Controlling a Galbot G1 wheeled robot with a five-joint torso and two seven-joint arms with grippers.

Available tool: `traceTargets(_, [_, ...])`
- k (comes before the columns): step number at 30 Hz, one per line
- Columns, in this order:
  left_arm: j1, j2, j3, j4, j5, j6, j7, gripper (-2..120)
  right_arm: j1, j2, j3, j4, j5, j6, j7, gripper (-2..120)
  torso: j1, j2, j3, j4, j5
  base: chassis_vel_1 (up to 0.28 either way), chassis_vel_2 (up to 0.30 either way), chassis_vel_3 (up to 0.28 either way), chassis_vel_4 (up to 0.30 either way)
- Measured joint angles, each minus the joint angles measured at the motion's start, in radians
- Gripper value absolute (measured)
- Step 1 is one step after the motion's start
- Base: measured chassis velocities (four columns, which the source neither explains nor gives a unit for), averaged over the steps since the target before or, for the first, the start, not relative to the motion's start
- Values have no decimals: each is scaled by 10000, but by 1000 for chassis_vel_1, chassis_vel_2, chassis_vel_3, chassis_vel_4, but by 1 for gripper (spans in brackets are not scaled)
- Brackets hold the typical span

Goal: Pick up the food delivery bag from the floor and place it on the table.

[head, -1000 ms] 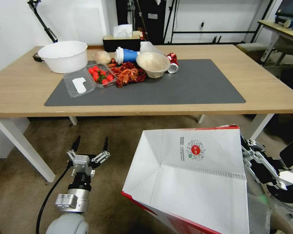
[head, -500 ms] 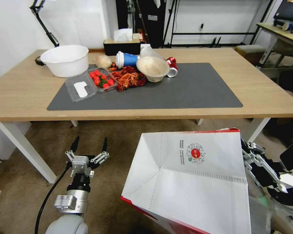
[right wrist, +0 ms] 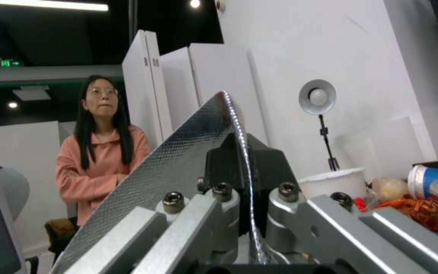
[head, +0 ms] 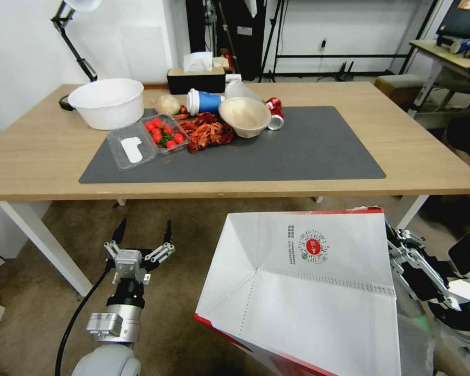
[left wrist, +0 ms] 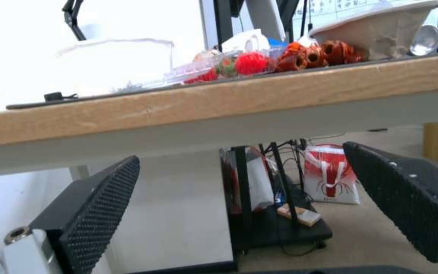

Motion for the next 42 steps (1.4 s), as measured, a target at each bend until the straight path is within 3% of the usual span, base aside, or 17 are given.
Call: traceTargets(42, [-67,87,28,125,59,52,111,100,46,436,-372,180,-441,21,-50,0,733,1770,1039,0,0,0,0,0,0])
